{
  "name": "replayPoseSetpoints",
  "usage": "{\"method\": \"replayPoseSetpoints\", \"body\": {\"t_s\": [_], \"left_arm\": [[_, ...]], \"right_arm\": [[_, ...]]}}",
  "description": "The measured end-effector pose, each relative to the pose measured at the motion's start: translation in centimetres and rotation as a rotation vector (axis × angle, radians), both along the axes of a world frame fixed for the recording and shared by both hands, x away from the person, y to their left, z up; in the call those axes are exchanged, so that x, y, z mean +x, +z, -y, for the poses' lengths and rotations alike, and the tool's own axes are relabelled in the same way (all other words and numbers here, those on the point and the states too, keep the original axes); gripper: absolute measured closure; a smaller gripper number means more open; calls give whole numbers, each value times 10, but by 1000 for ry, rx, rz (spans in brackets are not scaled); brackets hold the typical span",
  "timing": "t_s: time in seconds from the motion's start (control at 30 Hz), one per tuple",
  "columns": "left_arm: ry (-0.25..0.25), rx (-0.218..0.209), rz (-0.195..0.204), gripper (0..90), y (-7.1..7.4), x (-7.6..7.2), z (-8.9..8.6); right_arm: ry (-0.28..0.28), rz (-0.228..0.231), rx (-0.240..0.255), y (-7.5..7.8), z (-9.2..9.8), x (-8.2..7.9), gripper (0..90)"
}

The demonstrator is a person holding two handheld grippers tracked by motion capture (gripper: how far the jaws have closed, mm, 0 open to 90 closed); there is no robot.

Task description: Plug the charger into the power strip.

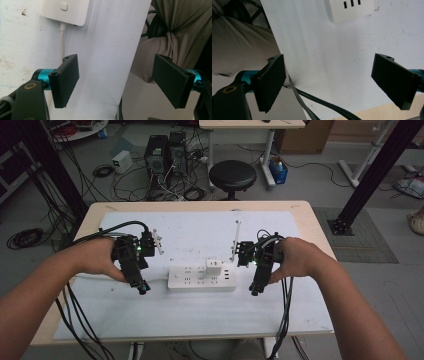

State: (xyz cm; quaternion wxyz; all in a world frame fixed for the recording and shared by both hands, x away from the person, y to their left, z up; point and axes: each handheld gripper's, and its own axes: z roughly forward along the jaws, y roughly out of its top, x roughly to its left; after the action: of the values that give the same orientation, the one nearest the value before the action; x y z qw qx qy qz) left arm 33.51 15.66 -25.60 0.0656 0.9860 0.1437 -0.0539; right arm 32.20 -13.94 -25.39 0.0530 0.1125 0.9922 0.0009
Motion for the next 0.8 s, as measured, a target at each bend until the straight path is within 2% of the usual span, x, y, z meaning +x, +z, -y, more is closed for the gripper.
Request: {"method": "replayPoseSetpoints", "body": {"t_s": [0.8], "left_arm": [[-9, 5, 1, 222, 1, 2, 3]], "right_arm": [[-35, -5, 8, -3, 6, 1, 121]]}}
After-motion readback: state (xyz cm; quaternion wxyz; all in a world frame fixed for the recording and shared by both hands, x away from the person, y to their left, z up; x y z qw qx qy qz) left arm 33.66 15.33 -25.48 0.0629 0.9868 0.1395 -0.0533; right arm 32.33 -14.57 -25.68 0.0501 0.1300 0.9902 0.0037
